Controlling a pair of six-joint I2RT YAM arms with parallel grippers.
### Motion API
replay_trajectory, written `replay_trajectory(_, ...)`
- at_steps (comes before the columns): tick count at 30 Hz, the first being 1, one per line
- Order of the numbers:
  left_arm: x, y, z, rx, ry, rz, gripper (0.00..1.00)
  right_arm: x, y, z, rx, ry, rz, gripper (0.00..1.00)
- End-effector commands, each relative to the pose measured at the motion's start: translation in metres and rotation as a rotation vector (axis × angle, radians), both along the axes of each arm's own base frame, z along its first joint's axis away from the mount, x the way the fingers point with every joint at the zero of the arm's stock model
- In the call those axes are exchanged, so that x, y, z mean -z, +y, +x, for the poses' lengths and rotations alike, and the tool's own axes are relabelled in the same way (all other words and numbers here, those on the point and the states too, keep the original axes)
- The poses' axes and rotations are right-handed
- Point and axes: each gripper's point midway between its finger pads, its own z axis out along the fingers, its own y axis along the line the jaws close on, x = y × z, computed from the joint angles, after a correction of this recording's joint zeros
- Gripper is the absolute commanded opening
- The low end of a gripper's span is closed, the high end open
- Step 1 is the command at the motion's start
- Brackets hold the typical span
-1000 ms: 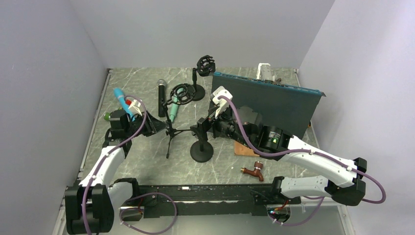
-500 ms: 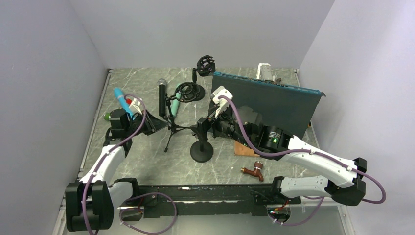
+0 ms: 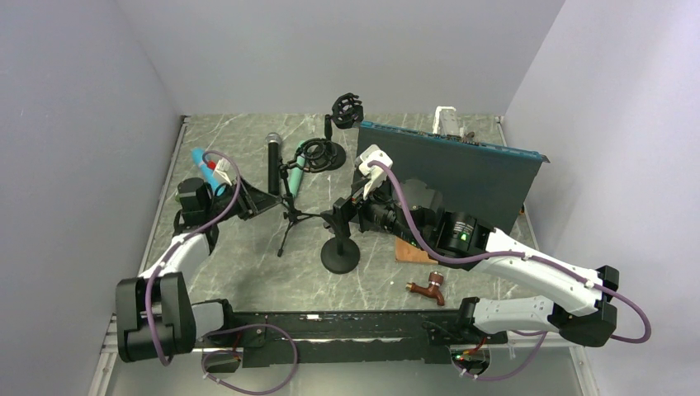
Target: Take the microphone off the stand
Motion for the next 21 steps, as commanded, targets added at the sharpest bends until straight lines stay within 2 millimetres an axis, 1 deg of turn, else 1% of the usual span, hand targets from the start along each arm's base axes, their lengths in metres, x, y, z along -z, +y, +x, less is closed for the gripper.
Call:
replay_trajectory(1, -0.026, -0.007, 0.006, 0.077, -0.1, -0.075, 0.5, -0.03, -0.005, 0.001, 0.02, -0.029, 0.085, 1.0)
replay_trajectory(7, -0.023, -0.007, 0.013, 0.071, -0.081, -0.093, 0.51, -0.03, -0.006, 0.001, 0.021, -0.032, 0.083, 1.0)
replay_trajectory(12, -0.016, -0.011, 0.015, 0.086, -0.047, -0.105, 0.5, -0.029, -0.004, 0.002, 0.019, -0.032, 0.082, 1.0)
replay_trajectory(16, -0.007, -0.01, 0.017, 0.075, -0.015, -0.091, 0.5, -0.029, -0.004, 0.002, 0.022, -0.033, 0.082, 1.0)
replay_trajectory(21, -0.007, -0.011, 0.019, 0.073, -0.012, -0.105, 0.48, -0.028, -0.005, 0.003, 0.025, -0.036, 0.077, 1.0)
